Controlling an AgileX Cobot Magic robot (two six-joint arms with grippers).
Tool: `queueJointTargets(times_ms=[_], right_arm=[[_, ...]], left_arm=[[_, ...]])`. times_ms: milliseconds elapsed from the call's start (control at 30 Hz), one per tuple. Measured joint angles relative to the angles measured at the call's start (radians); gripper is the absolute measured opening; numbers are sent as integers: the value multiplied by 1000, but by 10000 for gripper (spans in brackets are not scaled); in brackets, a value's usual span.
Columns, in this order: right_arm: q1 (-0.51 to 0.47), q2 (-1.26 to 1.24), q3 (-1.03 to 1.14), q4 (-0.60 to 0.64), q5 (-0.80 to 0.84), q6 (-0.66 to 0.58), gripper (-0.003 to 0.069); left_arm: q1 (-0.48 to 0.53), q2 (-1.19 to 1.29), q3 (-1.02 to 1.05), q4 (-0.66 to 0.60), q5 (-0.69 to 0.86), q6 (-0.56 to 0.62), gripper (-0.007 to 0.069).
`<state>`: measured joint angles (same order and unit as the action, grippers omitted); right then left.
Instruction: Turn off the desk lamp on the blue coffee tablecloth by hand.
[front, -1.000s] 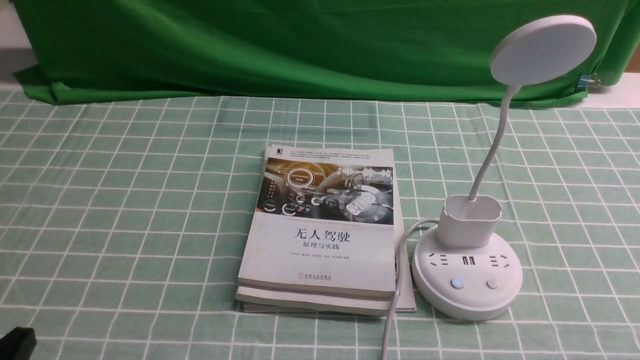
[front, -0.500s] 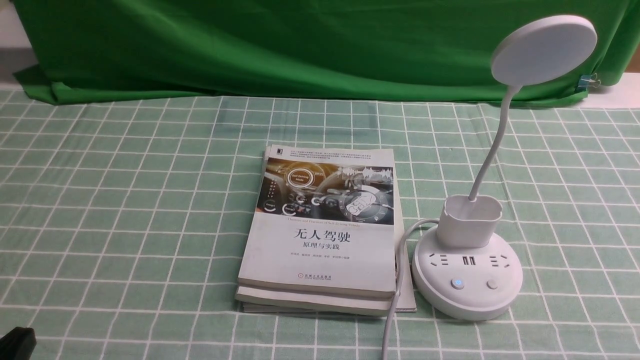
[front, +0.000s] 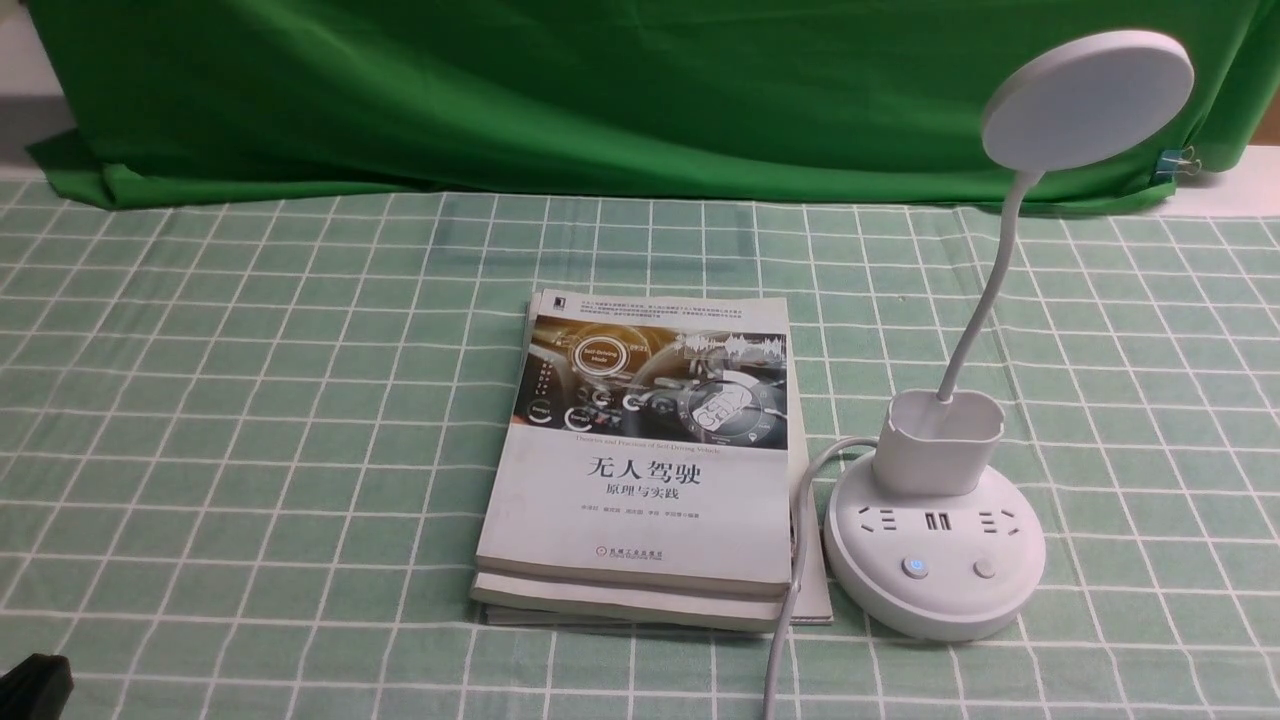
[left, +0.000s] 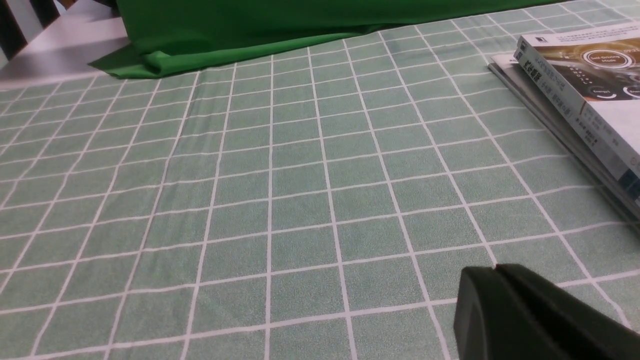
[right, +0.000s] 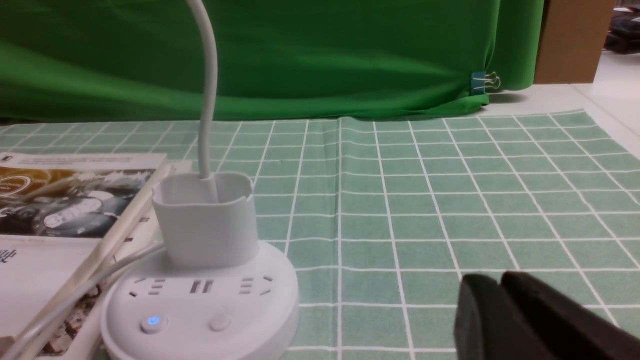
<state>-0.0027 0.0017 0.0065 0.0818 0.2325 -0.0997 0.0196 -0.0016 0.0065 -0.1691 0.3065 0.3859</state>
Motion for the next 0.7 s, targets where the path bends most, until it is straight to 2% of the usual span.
queueJointTargets(times_ms=[700], right_arm=[[0, 0, 0, -2, 0, 0, 113]], left_arm=[[0, 0, 0, 0, 0, 0, 0]])
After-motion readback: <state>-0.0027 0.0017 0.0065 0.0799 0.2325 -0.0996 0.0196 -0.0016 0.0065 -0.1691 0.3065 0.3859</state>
